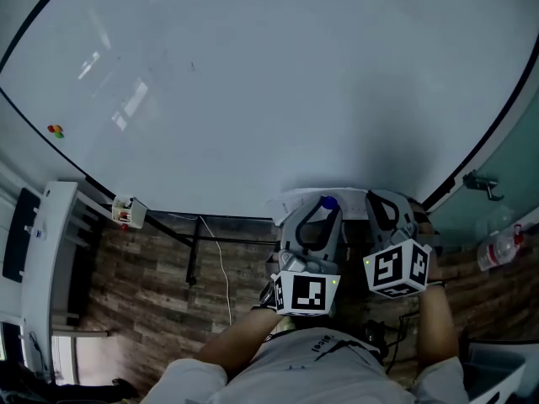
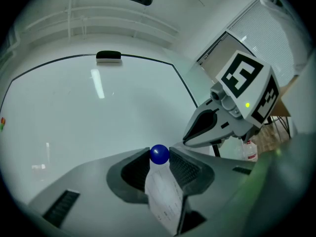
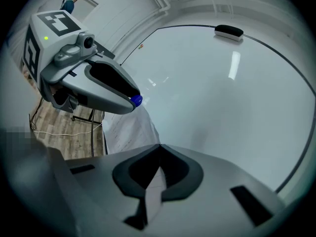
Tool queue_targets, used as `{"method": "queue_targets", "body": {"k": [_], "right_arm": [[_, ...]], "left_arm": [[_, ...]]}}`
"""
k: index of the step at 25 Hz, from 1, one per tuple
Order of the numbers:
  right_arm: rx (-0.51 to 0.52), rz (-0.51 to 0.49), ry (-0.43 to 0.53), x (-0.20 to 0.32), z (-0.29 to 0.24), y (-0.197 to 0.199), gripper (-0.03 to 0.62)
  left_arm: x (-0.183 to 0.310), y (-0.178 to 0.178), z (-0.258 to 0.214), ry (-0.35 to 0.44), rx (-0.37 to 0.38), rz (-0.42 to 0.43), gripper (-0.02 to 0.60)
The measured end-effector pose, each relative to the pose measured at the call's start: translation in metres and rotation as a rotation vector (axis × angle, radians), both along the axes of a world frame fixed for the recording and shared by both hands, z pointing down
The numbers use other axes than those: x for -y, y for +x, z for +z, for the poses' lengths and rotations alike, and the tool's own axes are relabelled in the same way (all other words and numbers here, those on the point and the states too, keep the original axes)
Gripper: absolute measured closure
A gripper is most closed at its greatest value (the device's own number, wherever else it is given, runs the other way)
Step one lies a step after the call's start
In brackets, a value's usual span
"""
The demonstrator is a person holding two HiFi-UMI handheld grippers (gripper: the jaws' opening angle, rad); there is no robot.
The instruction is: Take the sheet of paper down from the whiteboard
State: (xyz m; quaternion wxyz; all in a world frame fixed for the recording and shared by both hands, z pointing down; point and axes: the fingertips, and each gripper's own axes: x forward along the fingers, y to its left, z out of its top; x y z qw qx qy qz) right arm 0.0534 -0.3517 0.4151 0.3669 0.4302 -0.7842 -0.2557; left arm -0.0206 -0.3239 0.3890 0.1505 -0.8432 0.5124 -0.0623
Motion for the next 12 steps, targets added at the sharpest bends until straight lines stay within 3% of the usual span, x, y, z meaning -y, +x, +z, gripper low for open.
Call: {"method": "queue_targets", "body": {"k": [12], "right_arm": [[0.012,0.018,-0.009,-0.009,-0.006,0.0,0.582]], "left_arm": [[-0.013,-0.004,-0.007,0.016,-0.013,0.003,0.449]]}}
